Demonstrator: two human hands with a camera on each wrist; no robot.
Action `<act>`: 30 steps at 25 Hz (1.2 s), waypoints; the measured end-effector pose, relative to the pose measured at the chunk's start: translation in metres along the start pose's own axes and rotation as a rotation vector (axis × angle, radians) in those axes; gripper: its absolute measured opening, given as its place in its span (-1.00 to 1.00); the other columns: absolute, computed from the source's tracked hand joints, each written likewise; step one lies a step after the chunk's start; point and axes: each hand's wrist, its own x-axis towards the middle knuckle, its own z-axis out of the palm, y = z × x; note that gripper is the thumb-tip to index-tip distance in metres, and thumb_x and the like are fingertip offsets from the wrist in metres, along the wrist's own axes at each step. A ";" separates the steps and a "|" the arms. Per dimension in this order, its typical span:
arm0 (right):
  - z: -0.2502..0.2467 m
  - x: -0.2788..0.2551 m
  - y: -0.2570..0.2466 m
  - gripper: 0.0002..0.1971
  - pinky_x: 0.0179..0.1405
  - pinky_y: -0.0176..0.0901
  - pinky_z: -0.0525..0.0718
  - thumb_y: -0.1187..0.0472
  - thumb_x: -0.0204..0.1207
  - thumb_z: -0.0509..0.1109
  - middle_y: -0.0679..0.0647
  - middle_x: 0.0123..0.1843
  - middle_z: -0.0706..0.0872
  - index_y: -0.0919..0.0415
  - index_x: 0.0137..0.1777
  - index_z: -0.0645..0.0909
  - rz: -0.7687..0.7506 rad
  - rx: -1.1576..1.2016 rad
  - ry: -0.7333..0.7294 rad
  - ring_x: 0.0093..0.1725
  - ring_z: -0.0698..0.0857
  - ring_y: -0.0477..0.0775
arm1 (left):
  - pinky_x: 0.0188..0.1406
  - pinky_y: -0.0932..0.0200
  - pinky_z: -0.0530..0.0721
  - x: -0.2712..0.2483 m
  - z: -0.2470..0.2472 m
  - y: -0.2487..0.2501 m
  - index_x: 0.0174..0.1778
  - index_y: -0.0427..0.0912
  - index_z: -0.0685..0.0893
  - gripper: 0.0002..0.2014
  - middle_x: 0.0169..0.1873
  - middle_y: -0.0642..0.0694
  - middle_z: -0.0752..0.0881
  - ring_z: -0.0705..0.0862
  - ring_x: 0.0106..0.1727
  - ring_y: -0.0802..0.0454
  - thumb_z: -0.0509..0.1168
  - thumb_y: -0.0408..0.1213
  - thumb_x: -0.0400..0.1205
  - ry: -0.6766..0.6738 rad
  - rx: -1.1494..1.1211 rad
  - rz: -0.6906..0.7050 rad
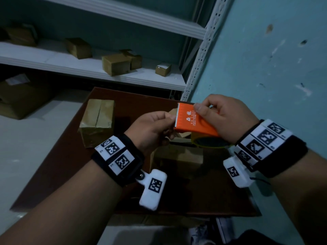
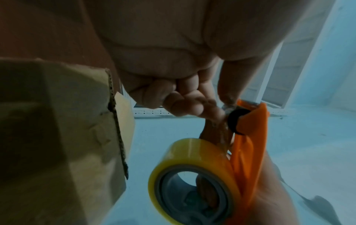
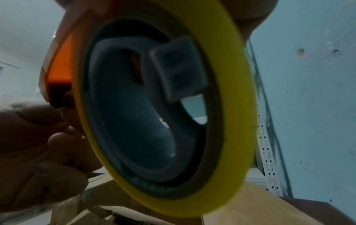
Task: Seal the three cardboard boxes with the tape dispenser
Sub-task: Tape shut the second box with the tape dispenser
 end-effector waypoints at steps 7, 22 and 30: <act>0.002 0.006 0.014 -0.23 -0.12 -0.05 0.67 -0.75 0.37 -0.07 -0.18 -0.11 0.74 -0.15 0.00 0.63 -0.043 -0.238 -0.078 -0.14 0.70 -0.09 | -0.23 0.18 0.60 -0.009 -0.018 0.007 -0.19 -0.14 0.80 -0.79 -0.38 0.07 0.84 0.68 -0.40 0.27 0.43 -0.16 0.75 0.257 0.553 0.033; 0.031 0.030 0.017 -0.50 -0.17 -0.07 0.58 -0.58 0.61 0.06 -0.12 -0.10 0.65 -0.22 0.09 0.53 0.046 -0.535 -0.422 -0.11 0.64 -0.07 | -0.29 0.18 0.56 -0.017 -0.064 -0.018 -0.24 -0.12 0.84 -0.71 -0.26 -0.02 0.83 0.76 -0.14 0.07 0.44 -0.07 0.73 0.380 0.799 -0.241; 0.041 0.040 0.007 -0.48 -0.25 -0.08 0.54 -0.58 0.61 0.06 -0.07 -0.12 0.67 -0.15 -0.10 0.48 0.022 -0.632 -0.454 -0.13 0.65 -0.03 | -0.08 0.06 0.71 -0.004 -0.064 -0.050 -0.20 -0.10 0.85 -0.74 -0.20 -0.03 0.87 0.82 -0.04 0.01 0.45 -0.05 0.72 0.311 0.753 -0.401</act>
